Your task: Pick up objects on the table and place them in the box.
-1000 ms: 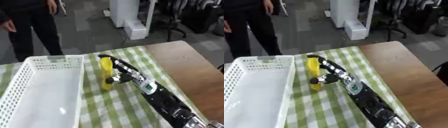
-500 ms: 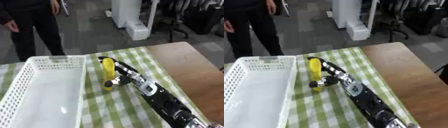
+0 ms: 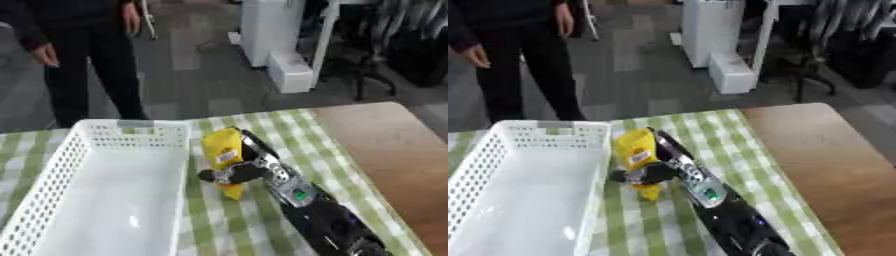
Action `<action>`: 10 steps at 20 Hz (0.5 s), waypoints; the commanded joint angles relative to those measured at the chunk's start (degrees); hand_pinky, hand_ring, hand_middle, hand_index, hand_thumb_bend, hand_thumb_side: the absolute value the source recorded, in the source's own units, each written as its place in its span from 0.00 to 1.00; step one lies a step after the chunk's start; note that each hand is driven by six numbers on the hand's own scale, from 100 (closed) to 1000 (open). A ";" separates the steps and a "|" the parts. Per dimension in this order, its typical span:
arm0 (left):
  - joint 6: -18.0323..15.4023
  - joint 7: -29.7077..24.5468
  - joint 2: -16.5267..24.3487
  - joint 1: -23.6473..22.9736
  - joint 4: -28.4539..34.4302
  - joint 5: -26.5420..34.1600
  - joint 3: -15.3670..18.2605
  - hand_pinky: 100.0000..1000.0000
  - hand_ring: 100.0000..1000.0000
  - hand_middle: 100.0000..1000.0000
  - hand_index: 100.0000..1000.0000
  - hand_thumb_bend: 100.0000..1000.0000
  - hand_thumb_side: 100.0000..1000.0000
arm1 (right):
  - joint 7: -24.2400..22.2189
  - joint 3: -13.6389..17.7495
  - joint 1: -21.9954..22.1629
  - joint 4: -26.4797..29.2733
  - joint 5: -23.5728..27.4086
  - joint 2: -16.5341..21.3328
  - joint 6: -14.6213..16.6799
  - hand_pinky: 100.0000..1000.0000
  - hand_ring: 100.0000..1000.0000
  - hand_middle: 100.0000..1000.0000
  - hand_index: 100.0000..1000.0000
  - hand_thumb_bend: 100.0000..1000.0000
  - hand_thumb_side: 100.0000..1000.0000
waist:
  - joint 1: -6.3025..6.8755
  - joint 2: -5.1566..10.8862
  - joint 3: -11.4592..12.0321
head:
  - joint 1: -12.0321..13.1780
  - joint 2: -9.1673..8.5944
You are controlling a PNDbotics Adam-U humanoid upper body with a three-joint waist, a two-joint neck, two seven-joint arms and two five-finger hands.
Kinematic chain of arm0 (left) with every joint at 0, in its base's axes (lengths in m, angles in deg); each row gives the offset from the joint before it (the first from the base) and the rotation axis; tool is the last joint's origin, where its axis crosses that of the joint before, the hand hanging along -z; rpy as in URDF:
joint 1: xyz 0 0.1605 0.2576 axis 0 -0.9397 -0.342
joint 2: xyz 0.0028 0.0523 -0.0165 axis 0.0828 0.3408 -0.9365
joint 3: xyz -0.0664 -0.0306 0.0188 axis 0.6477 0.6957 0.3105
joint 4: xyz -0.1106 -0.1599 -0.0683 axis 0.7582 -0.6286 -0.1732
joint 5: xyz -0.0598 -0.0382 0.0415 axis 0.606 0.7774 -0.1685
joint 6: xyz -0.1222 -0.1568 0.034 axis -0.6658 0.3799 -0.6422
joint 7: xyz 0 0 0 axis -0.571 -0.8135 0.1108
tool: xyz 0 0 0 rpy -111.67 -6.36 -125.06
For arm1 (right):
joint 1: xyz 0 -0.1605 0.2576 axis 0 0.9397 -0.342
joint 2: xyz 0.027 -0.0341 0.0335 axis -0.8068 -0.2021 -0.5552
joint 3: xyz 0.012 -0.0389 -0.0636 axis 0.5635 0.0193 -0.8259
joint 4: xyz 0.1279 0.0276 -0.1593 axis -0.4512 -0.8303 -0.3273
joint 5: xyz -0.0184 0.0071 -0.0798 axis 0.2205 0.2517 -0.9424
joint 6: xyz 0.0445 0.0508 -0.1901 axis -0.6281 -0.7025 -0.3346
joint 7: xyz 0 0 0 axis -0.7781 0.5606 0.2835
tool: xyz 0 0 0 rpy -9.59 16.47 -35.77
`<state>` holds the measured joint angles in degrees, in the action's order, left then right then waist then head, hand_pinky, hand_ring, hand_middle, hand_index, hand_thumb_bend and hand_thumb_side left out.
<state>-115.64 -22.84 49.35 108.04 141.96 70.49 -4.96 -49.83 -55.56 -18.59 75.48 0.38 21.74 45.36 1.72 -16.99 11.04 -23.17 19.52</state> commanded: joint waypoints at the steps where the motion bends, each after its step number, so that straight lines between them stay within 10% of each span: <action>1: -0.18 -0.35 0.31 0.77 0.86 0.51 0.00 0.60 0.54 0.85 0.89 0.31 0.75 | -1.37 -0.17 -2.29 3.32 4.54 0.98 -1.88 0.00 0.00 0.00 0.00 0.67 0.00 | 0.07 0.96 0.03 | -0.10 -0.46; 10: -0.35 -0.55 0.58 0.62 0.86 0.69 -0.04 0.60 0.54 0.85 0.89 0.31 0.75 | -0.99 -0.51 -2.99 9.33 11.79 0.98 -7.45 0.00 0.00 0.00 0.00 0.68 0.02 | 0.20 1.10 -0.39 | -0.43 -0.09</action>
<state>-115.86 -23.11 49.10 108.04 141.96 70.69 -5.09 -50.99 -56.24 -19.62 82.66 10.94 21.73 38.58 1.83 -16.99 10.68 -23.18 19.59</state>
